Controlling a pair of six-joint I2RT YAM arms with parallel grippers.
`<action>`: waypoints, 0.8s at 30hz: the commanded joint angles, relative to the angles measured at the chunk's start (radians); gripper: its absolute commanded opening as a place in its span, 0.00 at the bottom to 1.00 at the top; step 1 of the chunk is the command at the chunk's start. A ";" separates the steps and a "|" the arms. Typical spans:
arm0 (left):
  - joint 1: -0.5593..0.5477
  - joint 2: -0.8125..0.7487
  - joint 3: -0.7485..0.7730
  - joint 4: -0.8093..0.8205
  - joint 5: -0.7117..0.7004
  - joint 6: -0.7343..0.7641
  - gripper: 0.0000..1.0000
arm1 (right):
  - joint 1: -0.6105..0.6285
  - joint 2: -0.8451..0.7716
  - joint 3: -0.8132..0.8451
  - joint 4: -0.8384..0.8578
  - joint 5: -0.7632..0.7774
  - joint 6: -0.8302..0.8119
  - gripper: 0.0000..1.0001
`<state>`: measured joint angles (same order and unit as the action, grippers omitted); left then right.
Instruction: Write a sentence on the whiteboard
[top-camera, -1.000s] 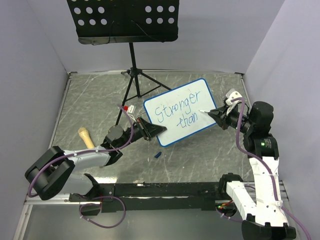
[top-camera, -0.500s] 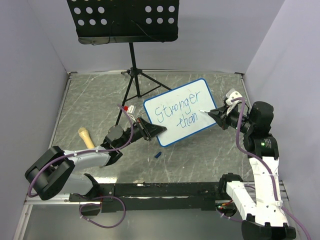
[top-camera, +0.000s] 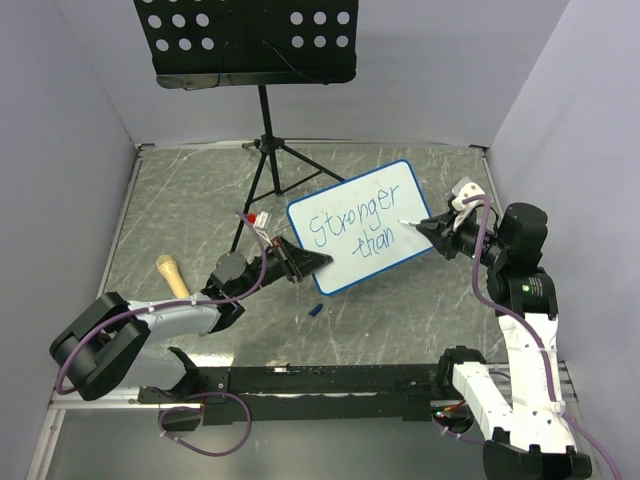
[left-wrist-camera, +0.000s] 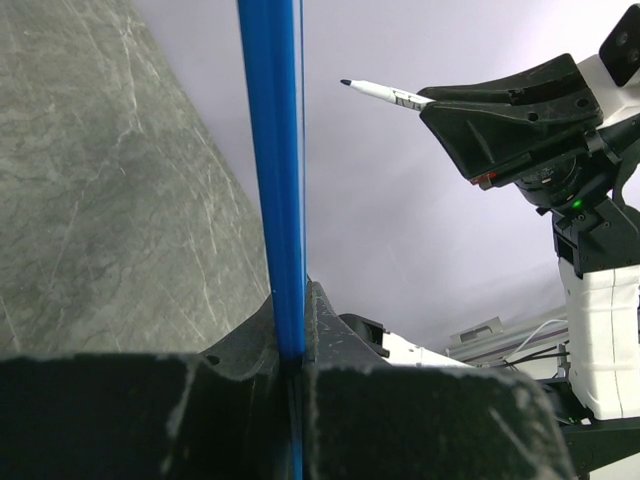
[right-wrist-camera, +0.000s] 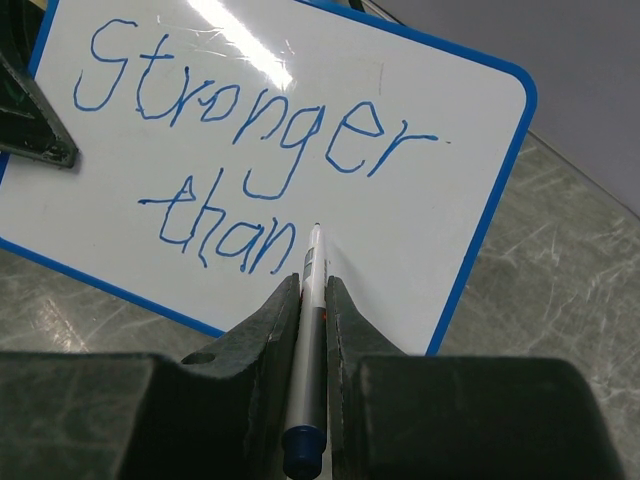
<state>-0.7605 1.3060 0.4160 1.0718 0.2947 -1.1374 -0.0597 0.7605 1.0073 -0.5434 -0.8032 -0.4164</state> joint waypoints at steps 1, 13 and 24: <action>0.001 -0.051 0.017 0.151 0.001 0.014 0.01 | -0.009 -0.015 0.004 0.019 -0.019 -0.009 0.00; 0.003 -0.065 0.014 0.143 0.003 0.022 0.01 | -0.012 -0.016 -0.001 0.017 -0.013 -0.021 0.00; 0.010 -0.086 0.014 0.126 0.015 0.027 0.01 | -0.031 0.011 0.019 0.039 -0.011 -0.016 0.00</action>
<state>-0.7567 1.2716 0.4133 1.0702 0.2951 -1.1240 -0.0788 0.7631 1.0077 -0.5388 -0.8059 -0.4244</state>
